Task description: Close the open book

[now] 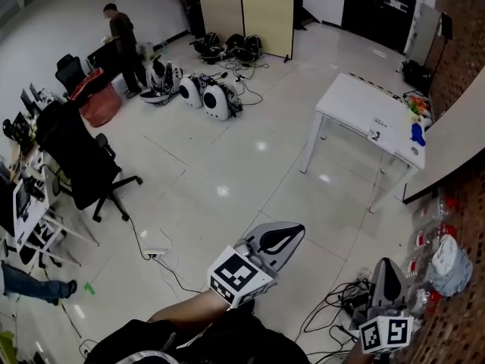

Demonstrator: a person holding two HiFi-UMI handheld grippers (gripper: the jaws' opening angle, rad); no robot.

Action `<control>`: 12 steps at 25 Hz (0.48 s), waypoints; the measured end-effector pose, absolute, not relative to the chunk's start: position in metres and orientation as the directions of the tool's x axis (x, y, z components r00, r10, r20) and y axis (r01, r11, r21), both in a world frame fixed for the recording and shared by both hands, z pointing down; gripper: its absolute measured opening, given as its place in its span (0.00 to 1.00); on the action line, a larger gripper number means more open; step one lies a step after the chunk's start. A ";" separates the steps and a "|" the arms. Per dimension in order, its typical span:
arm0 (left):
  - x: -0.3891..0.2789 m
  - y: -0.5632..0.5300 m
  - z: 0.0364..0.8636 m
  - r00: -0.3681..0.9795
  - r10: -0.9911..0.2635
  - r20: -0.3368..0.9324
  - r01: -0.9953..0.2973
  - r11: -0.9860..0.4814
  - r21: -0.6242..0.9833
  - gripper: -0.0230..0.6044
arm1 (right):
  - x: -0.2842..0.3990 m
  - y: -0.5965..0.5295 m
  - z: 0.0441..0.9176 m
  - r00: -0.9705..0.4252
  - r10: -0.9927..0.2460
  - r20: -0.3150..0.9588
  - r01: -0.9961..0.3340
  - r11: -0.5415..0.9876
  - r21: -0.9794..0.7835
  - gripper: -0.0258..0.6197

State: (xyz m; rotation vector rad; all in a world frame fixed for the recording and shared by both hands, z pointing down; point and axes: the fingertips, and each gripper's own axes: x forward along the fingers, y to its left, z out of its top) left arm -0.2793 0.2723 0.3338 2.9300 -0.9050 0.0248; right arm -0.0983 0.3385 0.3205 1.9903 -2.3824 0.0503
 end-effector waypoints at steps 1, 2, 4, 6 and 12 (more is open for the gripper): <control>-0.278 0.286 0.331 0.822 -0.568 0.037 -0.569 -0.820 0.063 0.04 | -0.098 0.352 0.317 -0.185 -0.982 0.042 -0.983 0.185 0.002 0.04; -0.276 0.299 0.328 0.818 -0.574 0.037 -0.575 -0.816 0.057 0.04 | -0.096 0.366 0.314 -0.190 -0.981 0.035 -0.982 0.190 0.004 0.04; -0.271 0.324 0.325 0.807 -0.589 0.042 -0.591 -0.805 0.051 0.04 | -0.088 0.392 0.314 -0.194 -0.980 0.031 -0.981 0.194 0.001 0.04; -0.262 0.347 0.323 0.792 -0.608 0.051 -0.610 -0.790 0.054 0.04 | -0.075 0.417 0.317 -0.203 -0.978 0.036 -0.979 0.203 -0.011 0.04; -0.243 0.404 0.310 0.777 -0.627 0.044 -0.629 -0.776 0.043 0.04 | -0.038 0.468 0.313 -0.192 -0.981 0.028 -0.981 0.191 -0.029 0.04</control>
